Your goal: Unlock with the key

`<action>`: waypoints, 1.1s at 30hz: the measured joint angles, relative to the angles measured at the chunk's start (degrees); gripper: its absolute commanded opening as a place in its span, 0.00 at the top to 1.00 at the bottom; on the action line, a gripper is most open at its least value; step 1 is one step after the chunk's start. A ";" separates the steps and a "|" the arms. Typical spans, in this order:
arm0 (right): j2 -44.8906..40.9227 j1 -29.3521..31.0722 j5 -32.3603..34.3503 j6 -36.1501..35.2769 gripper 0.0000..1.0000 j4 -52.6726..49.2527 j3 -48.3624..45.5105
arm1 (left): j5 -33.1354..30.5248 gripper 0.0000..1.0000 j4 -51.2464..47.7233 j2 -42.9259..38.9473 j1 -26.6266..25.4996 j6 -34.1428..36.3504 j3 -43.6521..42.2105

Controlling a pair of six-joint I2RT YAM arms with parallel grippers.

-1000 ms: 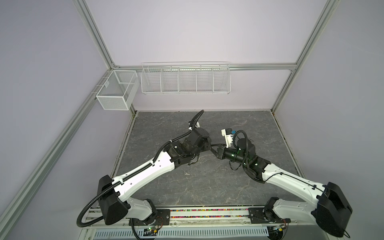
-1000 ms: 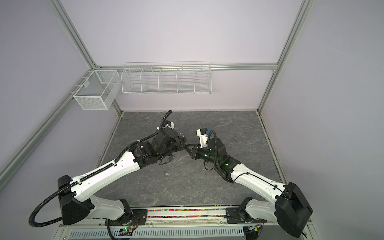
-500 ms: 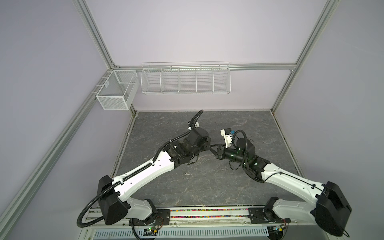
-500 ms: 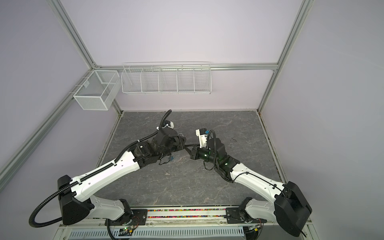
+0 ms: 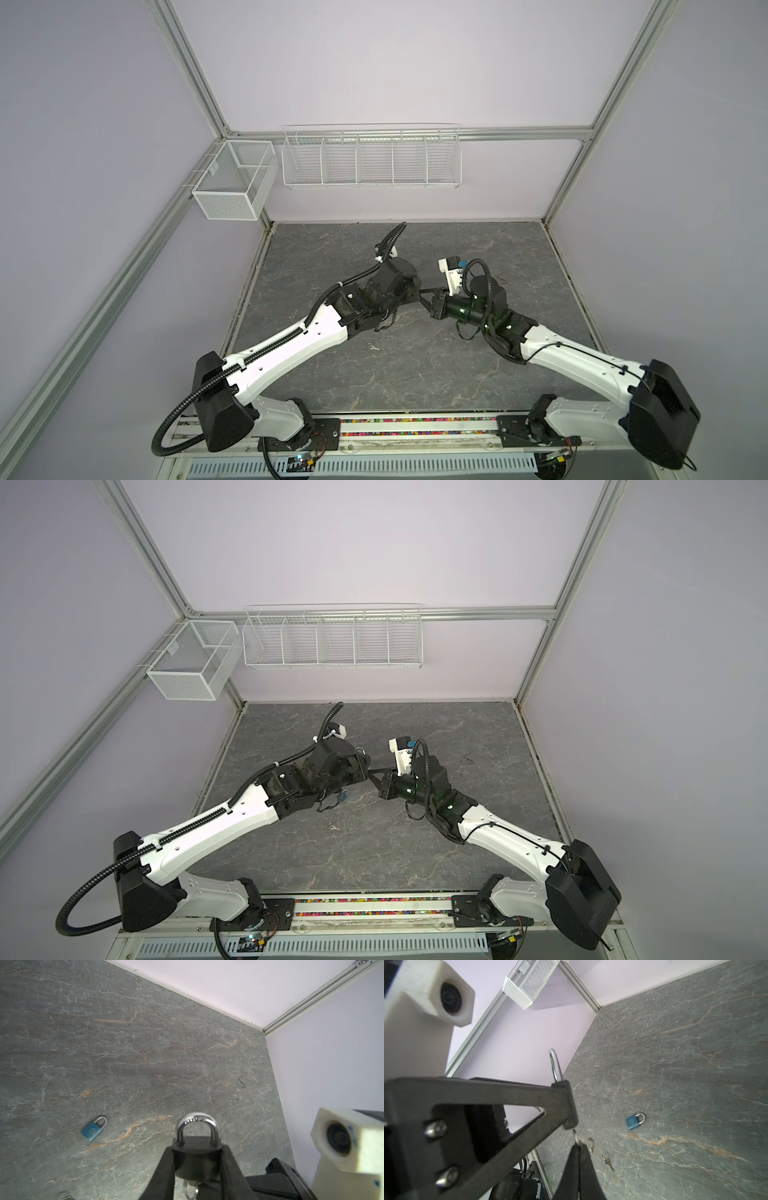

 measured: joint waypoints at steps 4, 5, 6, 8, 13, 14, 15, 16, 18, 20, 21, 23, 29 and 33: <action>0.00 0.00 0.15 -0.39 0.94 -0.22 0.24 | -0.94 1.00 0.02 0.00 -0.33 0.00 0.00; 0.00 0.00 0.13 -0.44 0.94 -0.35 0.33 | -1.14 1.00 0.07 0.00 -0.39 -0.02 0.00; 0.00 0.00 0.13 -0.44 0.94 -0.35 0.35 | -1.18 1.00 0.13 0.00 -0.39 -0.02 0.00; 0.00 0.00 0.13 -0.44 0.94 -0.28 0.39 | -1.25 1.00 0.46 -0.11 -0.39 0.00 0.00; 0.00 0.00 -0.04 -0.37 0.93 -0.04 0.39 | -1.27 1.00 0.72 -0.17 -0.39 0.57 0.28; 0.00 0.00 -0.04 -0.37 0.92 0.11 0.39 | -1.25 1.00 0.70 -0.17 -0.39 0.63 0.42; -0.02 0.00 -0.02 -0.35 0.92 0.35 0.39 | -1.27 1.00 0.70 -0.17 -0.37 0.68 0.57; -0.07 -0.02 0.00 -0.33 0.91 0.44 0.39 | -1.27 1.00 0.72 -0.17 -0.37 0.83 0.68; -0.46 -0.02 0.11 -0.31 0.90 0.44 0.28 | -0.92 1.00 0.76 -0.17 -0.39 0.87 0.79; -1.22 -0.02 0.22 -0.31 0.90 0.48 -0.20 | -0.50 1.00 0.96 -0.17 -0.42 0.87 0.79; -1.51 -0.02 0.33 -0.31 0.90 0.50 -0.37 | -0.31 1.00 1.03 -0.17 -0.44 0.87 0.79; -2.10 -0.02 0.61 -0.31 0.89 0.48 -0.72 | 0.15 1.00 1.16 -0.17 -0.46 0.90 0.81; -2.34 0.00 1.01 -0.44 0.94 0.59 -0.90 | 0.76 1.00 1.16 -0.17 -0.44 0.87 0.81; -2.34 0.00 1.03 -0.81 0.94 0.74 -0.90 | 1.07 1.00 1.18 -0.17 -0.37 0.85 0.83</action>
